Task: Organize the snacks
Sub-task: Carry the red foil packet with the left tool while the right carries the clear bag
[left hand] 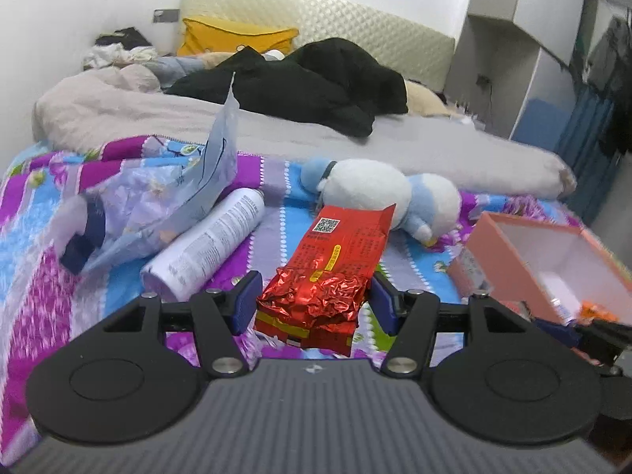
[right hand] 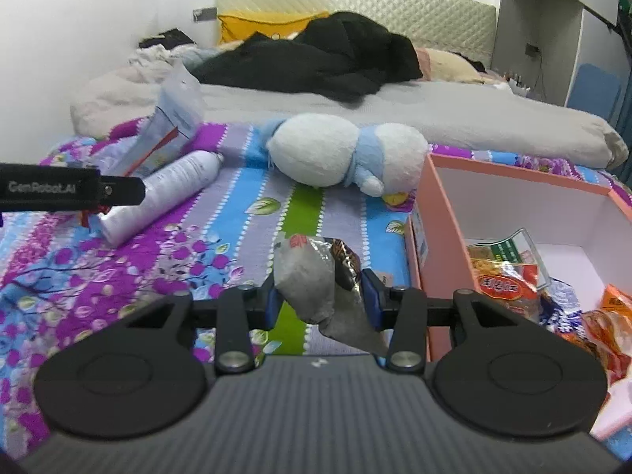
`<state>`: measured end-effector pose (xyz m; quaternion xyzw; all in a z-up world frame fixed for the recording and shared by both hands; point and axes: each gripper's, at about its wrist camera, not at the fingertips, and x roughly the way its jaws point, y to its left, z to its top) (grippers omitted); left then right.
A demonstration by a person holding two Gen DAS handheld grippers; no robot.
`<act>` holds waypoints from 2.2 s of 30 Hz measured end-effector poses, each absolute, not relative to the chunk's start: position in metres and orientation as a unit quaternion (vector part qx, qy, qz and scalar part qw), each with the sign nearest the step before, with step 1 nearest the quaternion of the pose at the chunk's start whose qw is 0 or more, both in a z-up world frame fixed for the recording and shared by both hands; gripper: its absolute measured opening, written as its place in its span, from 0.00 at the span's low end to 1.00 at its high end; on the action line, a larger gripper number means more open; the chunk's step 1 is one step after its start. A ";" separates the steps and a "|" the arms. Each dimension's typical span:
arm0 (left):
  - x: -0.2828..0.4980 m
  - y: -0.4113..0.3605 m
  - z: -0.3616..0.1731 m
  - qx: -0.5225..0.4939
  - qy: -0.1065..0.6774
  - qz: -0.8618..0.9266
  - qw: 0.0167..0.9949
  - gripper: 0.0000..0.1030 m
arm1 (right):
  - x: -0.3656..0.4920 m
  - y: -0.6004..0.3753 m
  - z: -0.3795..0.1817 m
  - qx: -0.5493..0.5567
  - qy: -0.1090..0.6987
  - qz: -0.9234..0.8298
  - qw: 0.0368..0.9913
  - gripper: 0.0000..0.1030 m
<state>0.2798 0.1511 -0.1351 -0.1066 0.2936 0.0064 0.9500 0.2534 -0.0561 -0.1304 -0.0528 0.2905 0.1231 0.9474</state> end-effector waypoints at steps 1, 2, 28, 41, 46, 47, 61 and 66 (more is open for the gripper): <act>0.273 0.150 -0.134 -0.114 0.292 0.004 0.949 0.62 | 0.247 -0.058 -0.127 -0.053 0.289 0.124 0.948 0.44; 0.267 0.149 -0.134 -0.113 0.293 0.003 0.949 0.62 | 0.242 -0.060 -0.124 -0.051 0.289 0.125 0.948 0.44; 0.183 0.098 -0.095 -0.151 0.330 -0.026 0.932 0.63 | 0.160 -0.112 -0.083 -0.025 0.272 0.120 0.954 0.44; 0.188 0.025 -0.086 -0.139 0.330 -0.121 0.926 0.63 | 0.129 -0.174 -0.081 -0.037 0.257 0.049 0.965 0.43; 0.188 0.018 -0.086 -0.157 0.338 -0.133 0.918 0.63 | 0.120 -0.195 -0.086 -0.030 0.261 0.032 0.964 0.44; 0.188 0.015 -0.087 -0.153 0.337 -0.128 0.920 0.63 | 0.120 -0.198 -0.087 -0.027 0.262 0.030 0.964 0.43; 0.249 -0.025 -0.078 -0.136 0.340 -0.134 0.921 0.63 | 0.171 -0.231 -0.095 -0.010 0.255 0.022 0.967 0.44; 0.287 -0.046 -0.078 -0.132 0.351 -0.137 0.917 0.63 | 0.207 -0.241 -0.094 -0.031 0.251 0.023 0.967 0.44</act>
